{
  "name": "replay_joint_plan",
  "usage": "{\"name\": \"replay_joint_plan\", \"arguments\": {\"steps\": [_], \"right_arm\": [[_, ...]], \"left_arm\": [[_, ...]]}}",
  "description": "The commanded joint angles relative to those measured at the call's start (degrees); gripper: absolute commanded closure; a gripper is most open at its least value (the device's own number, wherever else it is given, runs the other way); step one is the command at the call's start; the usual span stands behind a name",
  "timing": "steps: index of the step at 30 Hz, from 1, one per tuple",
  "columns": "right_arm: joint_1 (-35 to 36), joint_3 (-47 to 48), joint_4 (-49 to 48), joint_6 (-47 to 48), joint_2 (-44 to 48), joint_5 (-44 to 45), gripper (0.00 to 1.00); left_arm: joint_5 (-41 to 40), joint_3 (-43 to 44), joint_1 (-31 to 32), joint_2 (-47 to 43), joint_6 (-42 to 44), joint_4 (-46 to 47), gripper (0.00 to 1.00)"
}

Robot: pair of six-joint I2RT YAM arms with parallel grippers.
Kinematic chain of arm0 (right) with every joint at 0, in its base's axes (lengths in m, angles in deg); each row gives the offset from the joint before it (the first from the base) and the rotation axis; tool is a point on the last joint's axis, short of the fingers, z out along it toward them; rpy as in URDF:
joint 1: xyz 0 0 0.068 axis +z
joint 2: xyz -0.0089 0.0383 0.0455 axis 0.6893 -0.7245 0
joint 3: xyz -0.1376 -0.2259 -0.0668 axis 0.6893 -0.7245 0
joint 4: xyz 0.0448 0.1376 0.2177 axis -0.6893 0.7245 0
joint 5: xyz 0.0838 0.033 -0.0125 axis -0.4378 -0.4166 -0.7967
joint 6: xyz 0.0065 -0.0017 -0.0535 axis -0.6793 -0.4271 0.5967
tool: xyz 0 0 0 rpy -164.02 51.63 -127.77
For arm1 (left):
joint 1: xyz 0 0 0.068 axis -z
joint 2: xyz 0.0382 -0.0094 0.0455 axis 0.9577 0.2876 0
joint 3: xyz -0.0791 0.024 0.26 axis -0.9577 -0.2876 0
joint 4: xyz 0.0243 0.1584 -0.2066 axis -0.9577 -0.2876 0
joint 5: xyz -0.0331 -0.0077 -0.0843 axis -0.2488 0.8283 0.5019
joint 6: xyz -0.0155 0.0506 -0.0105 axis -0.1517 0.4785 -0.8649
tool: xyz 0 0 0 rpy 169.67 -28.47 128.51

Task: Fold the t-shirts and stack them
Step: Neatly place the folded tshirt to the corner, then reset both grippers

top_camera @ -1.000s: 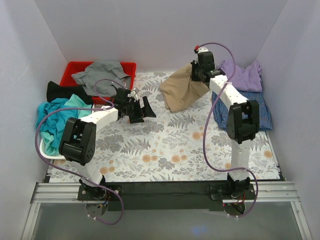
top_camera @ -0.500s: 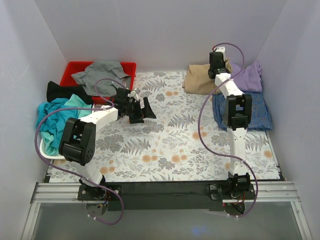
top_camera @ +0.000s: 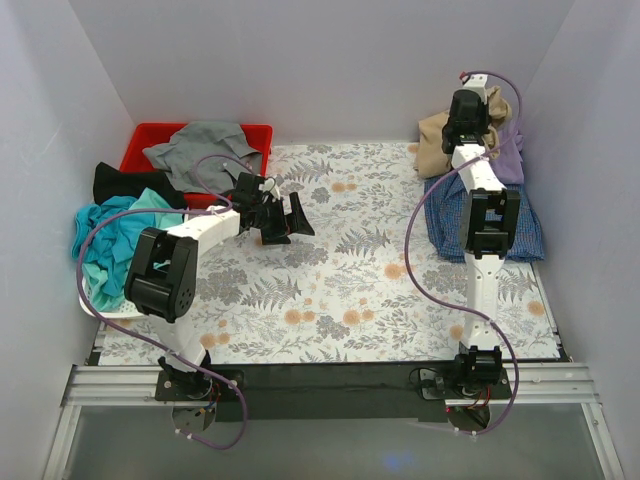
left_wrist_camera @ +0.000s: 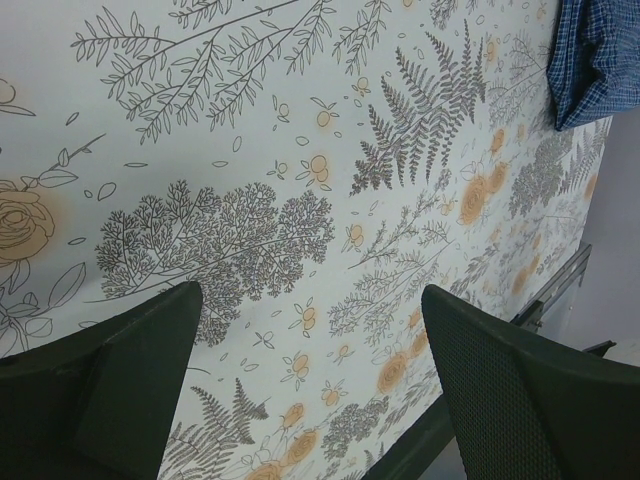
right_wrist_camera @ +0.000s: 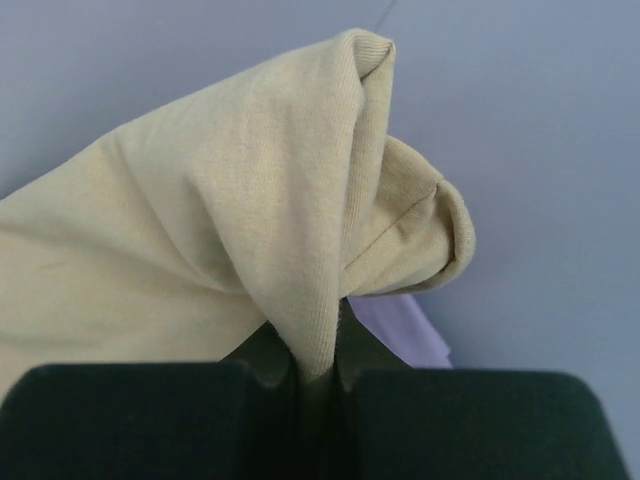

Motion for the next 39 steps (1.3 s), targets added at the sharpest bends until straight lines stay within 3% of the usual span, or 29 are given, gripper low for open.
{"name": "replay_joint_plan", "arguments": {"steps": [1,11,14,15,16,21,26,31,39], "right_arm": [[-0.6,0.5,-12.5,5.0,1.9,7.5,0.99],[-6.4,-2.0,-13.5,5.8,-1.0,10.2,0.99],[-6.2,-4.1,-13.6,5.2,0.4,7.5,0.45],[-6.1,-4.9,-13.7,5.1,0.8,7.2,0.15],[-5.6,-5.6,-13.7,5.1,1.3,5.9,0.02],[-1.8,-16.3,-14.6,3.7,9.8,2.0,0.01],[7.4,-27.7,-14.6,1.5,21.5,2.9,0.02],[18.9,-43.0,-14.5,-0.9,33.3,7.0,0.02],[38.7,-58.0,-9.8,-4.0,46.9,11.8,0.02]], "left_arm": [[1.1,2.2,0.1,-0.1,1.1,-0.5,0.09],[2.0,2.1,0.1,1.3,1.2,-1.0,0.09],[2.1,2.2,0.1,1.6,1.1,-1.1,0.09],[2.0,2.2,0.2,1.7,1.1,-1.1,0.09],[1.9,2.2,0.1,1.7,1.0,-1.1,0.09],[-1.8,3.0,0.1,0.4,0.8,-1.2,0.09],[-6.8,4.5,0.2,-3.2,1.5,-1.2,0.09],[-8.8,4.3,0.2,-9.1,2.3,-1.2,0.09],[-14.6,3.1,0.2,-20.8,2.1,-4.4,0.09]]}}
